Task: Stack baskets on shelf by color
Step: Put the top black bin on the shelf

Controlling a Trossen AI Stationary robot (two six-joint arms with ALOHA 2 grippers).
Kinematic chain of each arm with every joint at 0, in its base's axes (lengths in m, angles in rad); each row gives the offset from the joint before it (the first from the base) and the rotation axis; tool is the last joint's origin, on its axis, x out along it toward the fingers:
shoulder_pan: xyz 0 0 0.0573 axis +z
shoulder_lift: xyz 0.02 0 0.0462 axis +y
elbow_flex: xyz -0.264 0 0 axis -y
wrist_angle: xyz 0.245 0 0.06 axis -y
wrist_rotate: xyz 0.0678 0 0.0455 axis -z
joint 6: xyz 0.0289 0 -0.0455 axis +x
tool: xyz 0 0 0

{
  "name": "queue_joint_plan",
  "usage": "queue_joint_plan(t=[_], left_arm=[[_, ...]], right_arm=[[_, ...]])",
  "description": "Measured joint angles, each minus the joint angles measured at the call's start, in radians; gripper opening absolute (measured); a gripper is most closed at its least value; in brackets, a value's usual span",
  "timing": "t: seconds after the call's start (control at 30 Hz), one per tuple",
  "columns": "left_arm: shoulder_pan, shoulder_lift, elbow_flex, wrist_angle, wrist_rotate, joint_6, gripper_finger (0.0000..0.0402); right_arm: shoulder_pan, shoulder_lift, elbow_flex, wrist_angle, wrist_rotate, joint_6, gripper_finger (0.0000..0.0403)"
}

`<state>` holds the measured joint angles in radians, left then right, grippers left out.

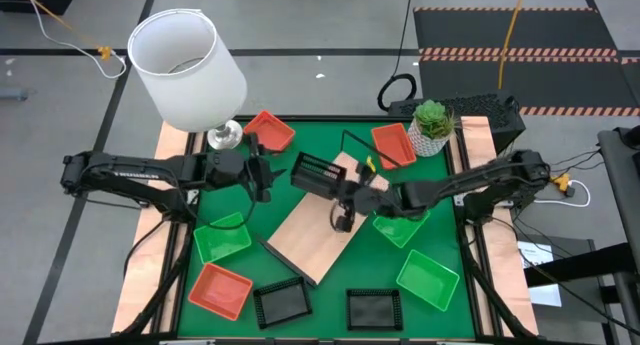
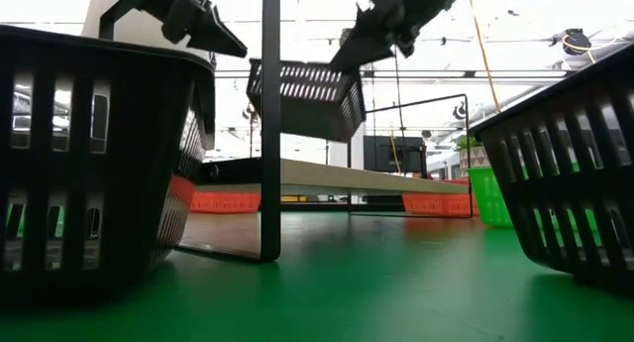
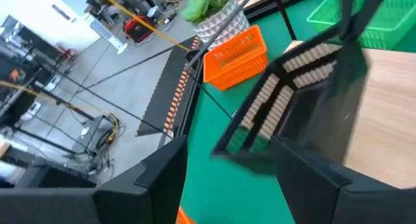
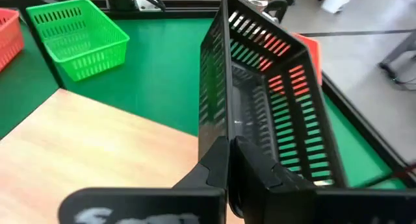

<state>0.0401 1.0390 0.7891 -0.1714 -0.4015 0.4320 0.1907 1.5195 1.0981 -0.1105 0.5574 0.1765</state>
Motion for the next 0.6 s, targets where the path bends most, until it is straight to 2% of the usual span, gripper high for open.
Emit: queue_joint_plan(t=[0.23,0.6], left_arm=[[0.001,-0.011,0.0,-0.043,0.0,-0.027,0.0223],[0.001,-0.012,0.0,-0.088,0.0,-0.058,0.0223]], right_arm=[[0.104,-0.008,0.0,-0.063,0.148,0.066,0.0006],[0.105,-0.001,0.0,-0.177,0.162,0.157,0.0006]])
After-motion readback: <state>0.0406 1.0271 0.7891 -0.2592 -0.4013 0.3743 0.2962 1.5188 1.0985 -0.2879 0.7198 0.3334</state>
